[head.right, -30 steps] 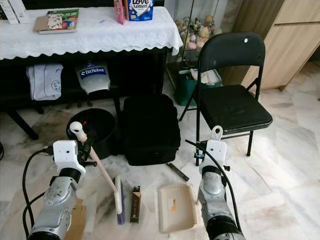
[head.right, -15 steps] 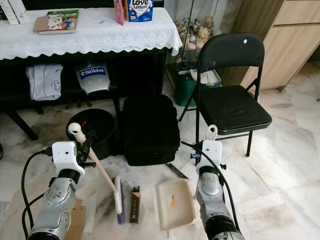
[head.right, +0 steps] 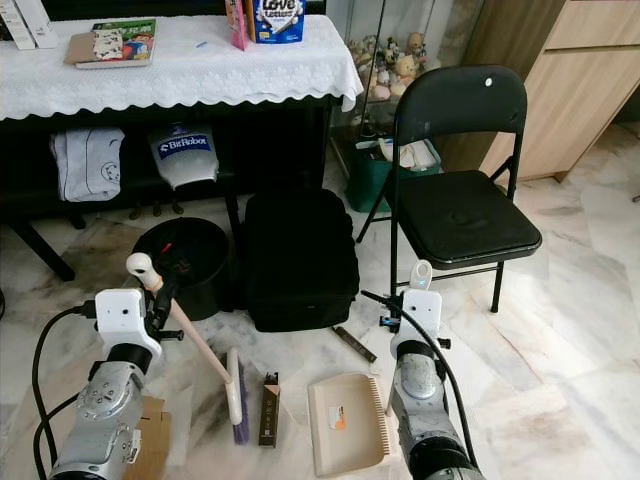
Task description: Sweep floor
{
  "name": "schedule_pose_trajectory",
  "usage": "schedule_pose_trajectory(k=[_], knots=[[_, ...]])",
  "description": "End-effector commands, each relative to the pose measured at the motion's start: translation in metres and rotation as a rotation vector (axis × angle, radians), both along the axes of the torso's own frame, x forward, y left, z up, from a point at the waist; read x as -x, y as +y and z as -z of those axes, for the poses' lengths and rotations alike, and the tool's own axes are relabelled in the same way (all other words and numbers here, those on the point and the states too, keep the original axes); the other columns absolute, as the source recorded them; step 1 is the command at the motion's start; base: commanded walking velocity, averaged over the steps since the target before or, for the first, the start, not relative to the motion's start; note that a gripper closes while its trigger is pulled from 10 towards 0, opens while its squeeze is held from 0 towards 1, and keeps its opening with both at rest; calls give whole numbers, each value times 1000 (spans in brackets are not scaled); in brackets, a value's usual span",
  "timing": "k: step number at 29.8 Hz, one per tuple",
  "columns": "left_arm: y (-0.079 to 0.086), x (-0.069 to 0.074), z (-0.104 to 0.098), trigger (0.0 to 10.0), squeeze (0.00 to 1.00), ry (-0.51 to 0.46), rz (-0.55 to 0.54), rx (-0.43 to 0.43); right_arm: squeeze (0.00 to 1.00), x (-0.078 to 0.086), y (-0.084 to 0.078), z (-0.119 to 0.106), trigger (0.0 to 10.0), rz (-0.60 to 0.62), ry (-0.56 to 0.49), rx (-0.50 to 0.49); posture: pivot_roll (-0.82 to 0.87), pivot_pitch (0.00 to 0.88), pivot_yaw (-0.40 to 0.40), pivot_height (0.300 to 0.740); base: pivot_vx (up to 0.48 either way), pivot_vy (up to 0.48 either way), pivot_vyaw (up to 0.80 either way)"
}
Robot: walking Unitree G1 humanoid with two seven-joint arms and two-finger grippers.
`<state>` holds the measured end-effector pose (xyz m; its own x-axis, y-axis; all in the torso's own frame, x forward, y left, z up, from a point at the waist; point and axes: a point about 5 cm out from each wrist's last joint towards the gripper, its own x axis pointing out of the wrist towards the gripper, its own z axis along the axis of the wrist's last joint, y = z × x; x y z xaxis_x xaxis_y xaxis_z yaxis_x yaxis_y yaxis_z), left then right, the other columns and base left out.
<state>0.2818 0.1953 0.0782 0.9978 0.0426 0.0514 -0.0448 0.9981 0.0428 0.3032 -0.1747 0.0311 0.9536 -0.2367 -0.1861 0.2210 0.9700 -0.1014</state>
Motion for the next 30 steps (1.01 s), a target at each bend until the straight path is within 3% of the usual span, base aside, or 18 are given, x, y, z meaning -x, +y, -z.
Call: schedule_pose_trajectory(k=[1,2,4,16,24,28,30], knots=[[3,4,7,10000,0,64,48,-12,0,4,-3,5,10000,8,21,3,65,141,-72,740,0,0,0],[-2,6,16,10000,0,147,154,23,0,4,-3,5,10000,8,22,3,66,142,-73,740,0,0,0],[-4,9,21,10000,0,204,229,45,0,4,-3,5,10000,8,22,3,67,142,-73,740,0,0,0],[0,15,16,10000,0,291,396,123,0,2,-3,4,10000,5,19,8,67,145,-78,740,0,0,0],[0,17,6,10000,0,285,403,357,0,2,-3,4,10000,5,21,8,74,145,-79,740,0,0,0],[-8,15,-1,10000,0,262,436,446,0,1,-2,4,10000,3,23,8,74,143,-80,740,0,0,0],[-20,11,-19,10000,0,205,495,563,0,0,-1,3,10000,-1,21,7,76,140,-81,740,0,0,0]])
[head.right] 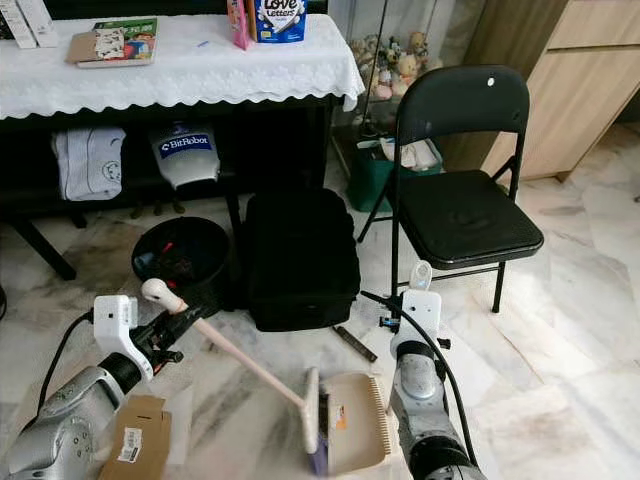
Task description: Sweep floor
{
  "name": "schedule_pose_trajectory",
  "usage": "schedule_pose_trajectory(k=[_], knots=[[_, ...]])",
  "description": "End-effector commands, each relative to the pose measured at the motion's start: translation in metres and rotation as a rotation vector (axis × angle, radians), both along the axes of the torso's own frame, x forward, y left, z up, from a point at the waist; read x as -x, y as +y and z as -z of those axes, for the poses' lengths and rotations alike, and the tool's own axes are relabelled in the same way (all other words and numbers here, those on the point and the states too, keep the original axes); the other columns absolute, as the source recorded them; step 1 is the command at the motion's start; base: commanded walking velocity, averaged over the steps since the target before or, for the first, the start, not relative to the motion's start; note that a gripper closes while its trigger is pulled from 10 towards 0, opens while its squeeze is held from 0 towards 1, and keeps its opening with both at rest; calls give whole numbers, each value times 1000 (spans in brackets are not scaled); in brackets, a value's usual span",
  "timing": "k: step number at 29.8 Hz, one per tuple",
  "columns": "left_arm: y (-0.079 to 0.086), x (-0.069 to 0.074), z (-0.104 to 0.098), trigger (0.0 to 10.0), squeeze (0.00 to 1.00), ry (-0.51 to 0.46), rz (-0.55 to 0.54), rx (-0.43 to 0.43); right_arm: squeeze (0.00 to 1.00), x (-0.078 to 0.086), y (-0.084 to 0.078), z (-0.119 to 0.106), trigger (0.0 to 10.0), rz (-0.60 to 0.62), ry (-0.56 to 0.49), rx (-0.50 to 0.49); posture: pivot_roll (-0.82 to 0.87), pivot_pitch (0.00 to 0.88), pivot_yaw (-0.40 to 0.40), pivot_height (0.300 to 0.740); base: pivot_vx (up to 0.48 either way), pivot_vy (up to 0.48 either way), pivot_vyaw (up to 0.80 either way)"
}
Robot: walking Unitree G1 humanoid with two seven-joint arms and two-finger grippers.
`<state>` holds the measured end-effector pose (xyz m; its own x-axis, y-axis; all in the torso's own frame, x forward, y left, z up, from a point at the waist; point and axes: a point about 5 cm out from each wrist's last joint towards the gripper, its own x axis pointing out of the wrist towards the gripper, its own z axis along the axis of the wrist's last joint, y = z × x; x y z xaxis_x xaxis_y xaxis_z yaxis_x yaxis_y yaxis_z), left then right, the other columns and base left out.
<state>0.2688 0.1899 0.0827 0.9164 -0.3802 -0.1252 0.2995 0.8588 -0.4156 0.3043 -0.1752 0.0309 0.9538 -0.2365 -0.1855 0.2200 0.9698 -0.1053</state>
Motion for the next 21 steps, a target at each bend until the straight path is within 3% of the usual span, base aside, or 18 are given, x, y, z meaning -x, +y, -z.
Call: schedule_pose_trajectory(k=[1,5,8,12,14,19,21], knots=[[-15,-2,-15,10000,0,-37,60,140,0,1,-1,3,10000,1,21,3,76,140,-81,740,0,0,0],[-19,-9,-31,10000,0,-77,56,260,0,-1,0,1,10000,3,18,2,75,133,-77,740,0,0,0],[-18,-12,-37,10000,0,-106,30,274,0,-2,0,1,10000,6,17,0,76,130,-75,740,0,0,0],[-8,-17,-41,10000,0,-146,-70,240,0,-2,0,1,10000,5,17,-1,80,124,-75,740,0,0,0],[3,-21,-47,10000,0,-181,-175,170,0,-3,1,0,10000,2,15,-3,79,122,-75,740,0,0,0],[9,-23,-50,10000,0,-205,-214,128,0,-4,2,0,10000,1,16,-4,81,111,-72,740,0,0,0],[9,-22,-45,10000,0,-194,-209,67,0,-4,2,0,10000,1,16,-5,78,106,-71,740,0,0,0]])
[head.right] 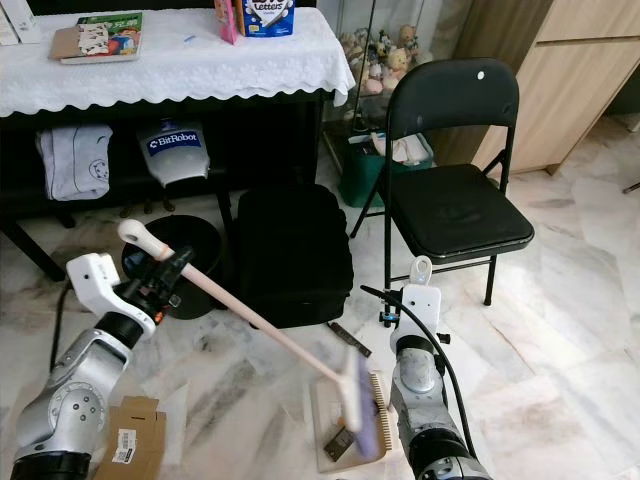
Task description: Sweep floor
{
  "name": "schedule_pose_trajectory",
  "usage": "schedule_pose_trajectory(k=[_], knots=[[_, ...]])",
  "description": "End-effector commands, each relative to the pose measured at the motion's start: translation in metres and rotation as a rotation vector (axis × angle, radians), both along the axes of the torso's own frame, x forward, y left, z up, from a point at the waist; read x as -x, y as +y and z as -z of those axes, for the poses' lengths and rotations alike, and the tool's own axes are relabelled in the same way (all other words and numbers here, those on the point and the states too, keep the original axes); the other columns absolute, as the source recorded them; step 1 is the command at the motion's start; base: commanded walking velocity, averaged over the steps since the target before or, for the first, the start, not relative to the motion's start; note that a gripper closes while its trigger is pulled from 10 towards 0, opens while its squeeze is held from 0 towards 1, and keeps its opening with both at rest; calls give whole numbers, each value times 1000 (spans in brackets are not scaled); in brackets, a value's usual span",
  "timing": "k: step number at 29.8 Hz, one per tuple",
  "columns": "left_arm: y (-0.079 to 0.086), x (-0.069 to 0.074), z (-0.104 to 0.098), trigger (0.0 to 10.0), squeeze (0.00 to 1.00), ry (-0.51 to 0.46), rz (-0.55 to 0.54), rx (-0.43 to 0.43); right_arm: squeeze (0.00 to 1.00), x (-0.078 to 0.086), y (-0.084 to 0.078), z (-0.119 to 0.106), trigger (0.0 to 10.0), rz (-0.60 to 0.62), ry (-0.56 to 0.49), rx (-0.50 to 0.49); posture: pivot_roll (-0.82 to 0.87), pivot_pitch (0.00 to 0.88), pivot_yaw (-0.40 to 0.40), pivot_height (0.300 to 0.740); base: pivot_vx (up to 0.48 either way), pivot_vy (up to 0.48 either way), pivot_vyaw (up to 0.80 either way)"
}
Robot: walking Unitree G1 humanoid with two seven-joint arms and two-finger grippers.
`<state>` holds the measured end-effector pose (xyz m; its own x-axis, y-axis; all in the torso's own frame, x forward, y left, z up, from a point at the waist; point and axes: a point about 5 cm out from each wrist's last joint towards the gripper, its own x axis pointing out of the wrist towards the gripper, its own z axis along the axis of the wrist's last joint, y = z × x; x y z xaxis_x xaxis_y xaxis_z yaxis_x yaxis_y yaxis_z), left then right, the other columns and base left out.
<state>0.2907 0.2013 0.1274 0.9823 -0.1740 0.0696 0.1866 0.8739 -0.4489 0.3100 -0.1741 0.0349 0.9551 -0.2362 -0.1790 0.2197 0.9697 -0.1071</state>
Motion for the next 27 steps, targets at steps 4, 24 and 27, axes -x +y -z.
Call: schedule_pose_trajectory(k=[4,24,27], knots=[[-7,1,7,10000,0,5,19,-120,0,2,1,5,10000,-1,21,-9,77,102,-71,740,0,0,0],[-10,16,46,10000,0,166,253,-460,0,3,0,6,10000,0,21,-6,74,93,-71,740,0,0,0],[-13,23,53,10000,0,216,344,-447,0,3,-1,5,10000,1,21,-4,72,98,-72,740,0,0,0]])
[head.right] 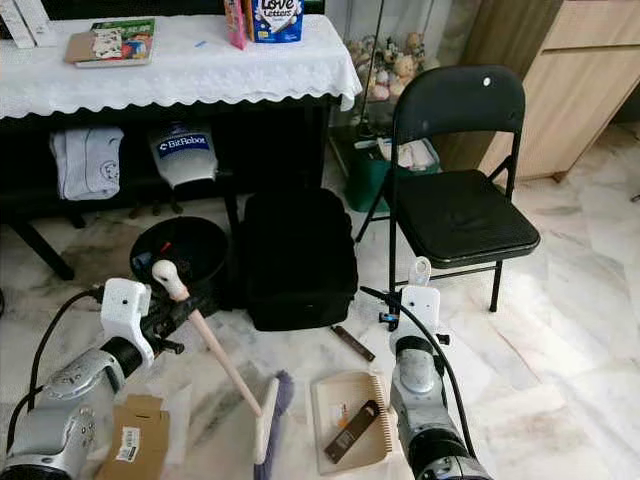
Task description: Sweep floor
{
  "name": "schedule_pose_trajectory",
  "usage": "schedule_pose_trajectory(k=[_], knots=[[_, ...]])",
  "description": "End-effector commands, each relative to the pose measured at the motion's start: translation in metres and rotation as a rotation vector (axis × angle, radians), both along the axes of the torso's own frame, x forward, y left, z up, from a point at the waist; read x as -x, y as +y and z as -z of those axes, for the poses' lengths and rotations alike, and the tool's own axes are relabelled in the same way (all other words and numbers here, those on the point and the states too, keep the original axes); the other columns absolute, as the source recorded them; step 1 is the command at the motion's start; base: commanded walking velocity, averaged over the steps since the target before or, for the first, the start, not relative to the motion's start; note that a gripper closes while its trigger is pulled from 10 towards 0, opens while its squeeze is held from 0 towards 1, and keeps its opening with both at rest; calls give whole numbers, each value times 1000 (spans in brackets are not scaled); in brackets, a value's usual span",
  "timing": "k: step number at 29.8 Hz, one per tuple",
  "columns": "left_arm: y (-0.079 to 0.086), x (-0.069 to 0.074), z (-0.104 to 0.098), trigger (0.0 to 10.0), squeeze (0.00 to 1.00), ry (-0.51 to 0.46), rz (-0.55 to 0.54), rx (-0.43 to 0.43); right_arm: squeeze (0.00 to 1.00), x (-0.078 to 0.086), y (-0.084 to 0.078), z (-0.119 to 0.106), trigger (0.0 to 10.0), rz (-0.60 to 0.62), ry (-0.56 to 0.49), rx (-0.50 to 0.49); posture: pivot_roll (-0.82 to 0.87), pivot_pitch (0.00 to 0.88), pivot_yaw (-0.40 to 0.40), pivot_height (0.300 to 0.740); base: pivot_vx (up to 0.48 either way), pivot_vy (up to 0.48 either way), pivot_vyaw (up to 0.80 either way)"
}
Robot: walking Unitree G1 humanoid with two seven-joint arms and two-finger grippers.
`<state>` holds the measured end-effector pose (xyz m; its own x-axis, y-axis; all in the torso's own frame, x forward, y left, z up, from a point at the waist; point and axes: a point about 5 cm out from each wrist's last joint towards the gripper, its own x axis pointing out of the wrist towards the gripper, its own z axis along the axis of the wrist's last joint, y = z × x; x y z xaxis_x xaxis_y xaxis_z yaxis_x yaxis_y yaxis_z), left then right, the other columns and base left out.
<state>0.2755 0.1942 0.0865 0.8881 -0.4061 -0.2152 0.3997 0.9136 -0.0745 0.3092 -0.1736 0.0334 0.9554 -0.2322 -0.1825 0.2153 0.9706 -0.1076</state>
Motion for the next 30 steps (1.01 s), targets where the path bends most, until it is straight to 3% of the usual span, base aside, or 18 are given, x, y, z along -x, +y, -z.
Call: schedule_pose_trajectory(k=[1,10,15,17,23,26,28,29,30], knots=[[-7,12,15,10000,0,116,88,27,0,2,-2,4,10000,7,18,-3,72,101,-73,740,0,0,0],[-14,30,22,10000,0,235,223,127,0,0,-6,1,10000,18,8,2,66,112,-77,740,0,0,0],[-19,34,21,10000,0,252,252,181,0,0,-7,0,10000,21,7,3,65,114,-78,740,0,0,0],[-25,33,14,10000,0,240,272,257,0,0,-8,0,10000,25,10,3,66,116,-79,740,0,0,0],[-24,28,-2,10000,0,188,267,341,0,-1,-8,0,10000,26,9,3,69,119,-79,740,0,0,0],[-24,27,-4,10000,0,176,264,349,0,-1,-8,0,10000,26,9,3,69,120,-79,740,0,0,0],[-20,20,-9,10000,0,132,210,344,0,-1,-8,-1,10000,26,8,2,68,119,-78,740,0,0,0],[-13,10,-12,10000,0,61,105,300,0,-2,-8,-1,10000,27,7,2,69,117,-78,740,0,0,0],[-13,10,-12,10000,0,61,105,300,0,-2,-8,-1,10000,27,7,2,69,117,-78,740,0,0,0]])
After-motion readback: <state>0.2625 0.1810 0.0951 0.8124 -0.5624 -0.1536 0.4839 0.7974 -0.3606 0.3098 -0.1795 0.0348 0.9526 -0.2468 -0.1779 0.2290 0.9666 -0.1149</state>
